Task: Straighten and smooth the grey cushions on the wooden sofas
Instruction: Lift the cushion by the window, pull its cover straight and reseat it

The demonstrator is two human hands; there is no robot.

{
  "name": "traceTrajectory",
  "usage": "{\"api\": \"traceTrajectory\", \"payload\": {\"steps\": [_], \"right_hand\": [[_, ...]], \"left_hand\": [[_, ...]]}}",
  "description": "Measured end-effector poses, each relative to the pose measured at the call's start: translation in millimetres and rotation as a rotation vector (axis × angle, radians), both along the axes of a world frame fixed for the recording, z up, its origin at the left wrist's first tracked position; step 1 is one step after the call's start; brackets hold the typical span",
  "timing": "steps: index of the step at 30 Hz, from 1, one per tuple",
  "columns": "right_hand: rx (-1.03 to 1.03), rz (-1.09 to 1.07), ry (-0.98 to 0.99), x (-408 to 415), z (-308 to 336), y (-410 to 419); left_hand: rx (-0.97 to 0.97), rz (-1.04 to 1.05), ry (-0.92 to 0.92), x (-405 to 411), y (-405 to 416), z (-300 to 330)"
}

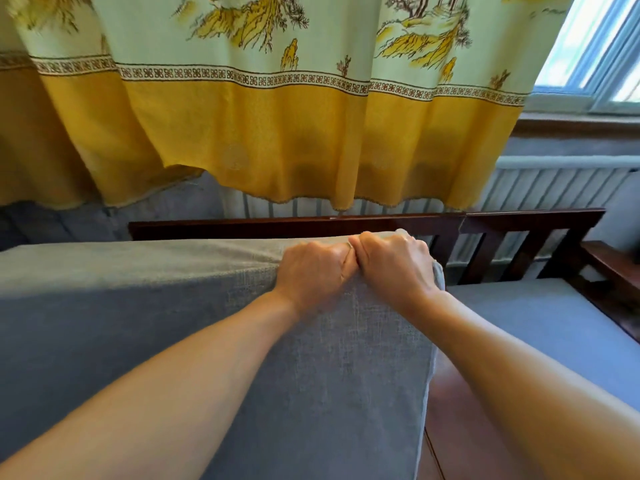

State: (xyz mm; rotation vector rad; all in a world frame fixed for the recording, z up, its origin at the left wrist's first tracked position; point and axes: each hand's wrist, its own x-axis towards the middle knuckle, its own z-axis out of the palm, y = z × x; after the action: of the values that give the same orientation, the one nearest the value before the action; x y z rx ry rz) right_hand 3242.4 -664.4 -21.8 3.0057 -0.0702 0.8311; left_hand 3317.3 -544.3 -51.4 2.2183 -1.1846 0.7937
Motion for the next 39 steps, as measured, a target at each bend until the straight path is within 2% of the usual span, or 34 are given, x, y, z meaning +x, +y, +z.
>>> {"api": "traceTrajectory", "payload": {"steps": [6, 10, 14, 18, 23, 27, 29, 32, 34, 39], "right_hand": [[-0.052, 0.054, -0.049, -37, 30, 35], [-0.074, 0.024, 0.056, -57, 46, 48], [-0.022, 0.031, 0.039, -72, 51, 54], [-0.063, 0.015, 0.049, -96, 36, 48], [-0.093, -0.118, 0.035, -141, -14, 28], [-0.060, -0.167, -0.002, -159, -40, 18], [-0.052, -0.173, -0.022, -161, -43, 21], [-0.047, -0.132, -0.080, -167, -47, 22], [-0.039, -0.110, -0.114, -172, -51, 23], [-0.076, -0.054, -0.176, -182, -54, 31]], "left_hand": [[0.001, -0.071, -0.021, -31, 35, 28], [0.016, -0.069, -0.060, -47, 47, 39], [0.056, -0.037, -0.049, -62, 50, 38], [0.028, -0.045, -0.030, -87, 47, 27], [0.103, 0.007, -0.061, -137, 26, -10], [0.103, 0.082, -0.100, -159, 15, -28], [0.092, 0.057, -0.103, -165, 18, -30], [0.061, -0.037, -0.158, -169, 32, -36], [0.109, -0.071, -0.252, -163, 53, -39], [0.189, -0.054, -0.344, -142, 113, -37]]}}
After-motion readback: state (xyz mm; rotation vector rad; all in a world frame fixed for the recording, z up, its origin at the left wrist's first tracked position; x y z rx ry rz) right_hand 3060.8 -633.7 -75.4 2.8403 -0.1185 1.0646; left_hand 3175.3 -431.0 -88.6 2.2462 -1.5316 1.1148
